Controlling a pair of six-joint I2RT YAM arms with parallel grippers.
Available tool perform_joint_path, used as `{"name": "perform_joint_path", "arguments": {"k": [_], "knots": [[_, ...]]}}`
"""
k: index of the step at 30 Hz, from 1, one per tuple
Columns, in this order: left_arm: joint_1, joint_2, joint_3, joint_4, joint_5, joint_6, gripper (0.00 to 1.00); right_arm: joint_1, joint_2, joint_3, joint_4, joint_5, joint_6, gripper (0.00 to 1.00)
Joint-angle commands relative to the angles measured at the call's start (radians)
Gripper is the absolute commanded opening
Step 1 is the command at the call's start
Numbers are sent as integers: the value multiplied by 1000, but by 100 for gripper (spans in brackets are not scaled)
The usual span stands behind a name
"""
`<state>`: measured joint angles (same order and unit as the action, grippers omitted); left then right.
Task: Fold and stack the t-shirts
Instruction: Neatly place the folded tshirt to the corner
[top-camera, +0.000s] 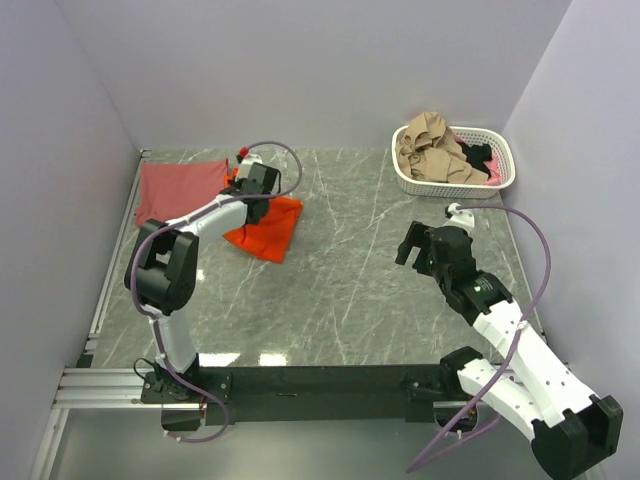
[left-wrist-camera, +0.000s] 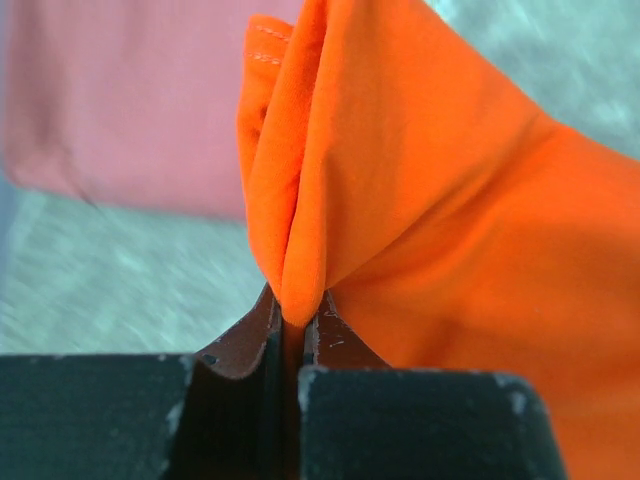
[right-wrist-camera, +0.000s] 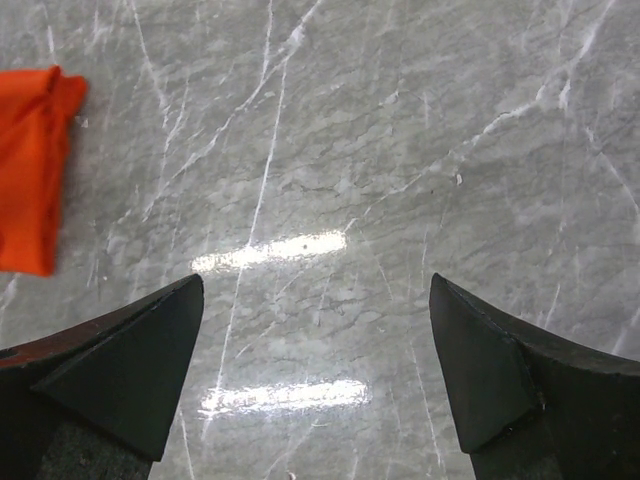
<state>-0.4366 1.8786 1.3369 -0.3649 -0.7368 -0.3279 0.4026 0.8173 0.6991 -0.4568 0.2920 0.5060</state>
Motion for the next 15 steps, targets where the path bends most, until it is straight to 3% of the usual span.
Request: {"name": "perform_joint_path", "arguments": {"k": [1, 5, 15], "knots": [[32, -16, 54, 147, -73, 206, 0, -8, 9, -4, 37, 35, -20, 100], [81, -1, 111, 222, -50, 373, 0, -8, 19, -4, 37, 38, -23, 100], [171, 54, 323, 199, -23, 495, 0, -10, 36, -3, 30, 68, -23, 100]]}}
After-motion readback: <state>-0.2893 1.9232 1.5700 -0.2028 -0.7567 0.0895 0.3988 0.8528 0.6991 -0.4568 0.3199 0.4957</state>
